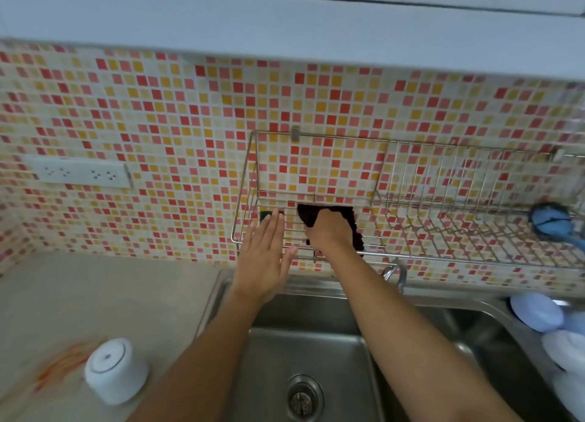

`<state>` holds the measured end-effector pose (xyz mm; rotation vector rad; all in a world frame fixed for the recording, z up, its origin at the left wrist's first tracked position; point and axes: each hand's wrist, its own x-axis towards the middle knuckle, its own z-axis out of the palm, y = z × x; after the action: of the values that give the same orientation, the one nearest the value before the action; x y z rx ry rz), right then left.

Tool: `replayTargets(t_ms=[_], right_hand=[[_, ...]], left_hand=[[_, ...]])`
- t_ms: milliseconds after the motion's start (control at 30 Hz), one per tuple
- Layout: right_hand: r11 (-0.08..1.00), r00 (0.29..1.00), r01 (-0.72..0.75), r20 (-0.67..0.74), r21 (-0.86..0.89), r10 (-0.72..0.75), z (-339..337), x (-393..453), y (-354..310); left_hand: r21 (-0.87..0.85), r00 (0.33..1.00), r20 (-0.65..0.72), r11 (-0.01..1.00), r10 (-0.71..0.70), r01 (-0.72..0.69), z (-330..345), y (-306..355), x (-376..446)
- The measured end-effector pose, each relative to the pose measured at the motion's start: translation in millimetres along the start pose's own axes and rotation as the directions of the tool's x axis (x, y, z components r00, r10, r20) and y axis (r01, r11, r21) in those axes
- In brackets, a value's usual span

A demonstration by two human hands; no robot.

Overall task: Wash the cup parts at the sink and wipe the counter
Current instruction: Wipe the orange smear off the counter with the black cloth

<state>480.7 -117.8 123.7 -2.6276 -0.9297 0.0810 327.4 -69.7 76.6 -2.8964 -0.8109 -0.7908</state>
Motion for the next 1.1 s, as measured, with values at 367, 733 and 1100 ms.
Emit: replayTargets(t_ms=[367,733,1100], right_hand=[[0.927,0.980,-0.084,-0.139,0.366,0.143,-13.9,-5.8,7.4],[0.256,0.964,-0.120,0.050,0.959,0.263,-40.3,-16.0,20.0],[0.311,0.984,0.171,-0.175,0.935,-0.018,37.0,-172.0,-58.1]], left_hand=[[-0.009,0.997,0.063,0.999,-0.036,0.036,-6.4,4.2,-1.1],[-0.128,0.989,0.141,0.991,0.055,-0.037,-32.0,-14.1,-40.2],[-0.383,0.906,0.127,0.823,-0.404,0.420,-43.4,-176.7,-202.6]])
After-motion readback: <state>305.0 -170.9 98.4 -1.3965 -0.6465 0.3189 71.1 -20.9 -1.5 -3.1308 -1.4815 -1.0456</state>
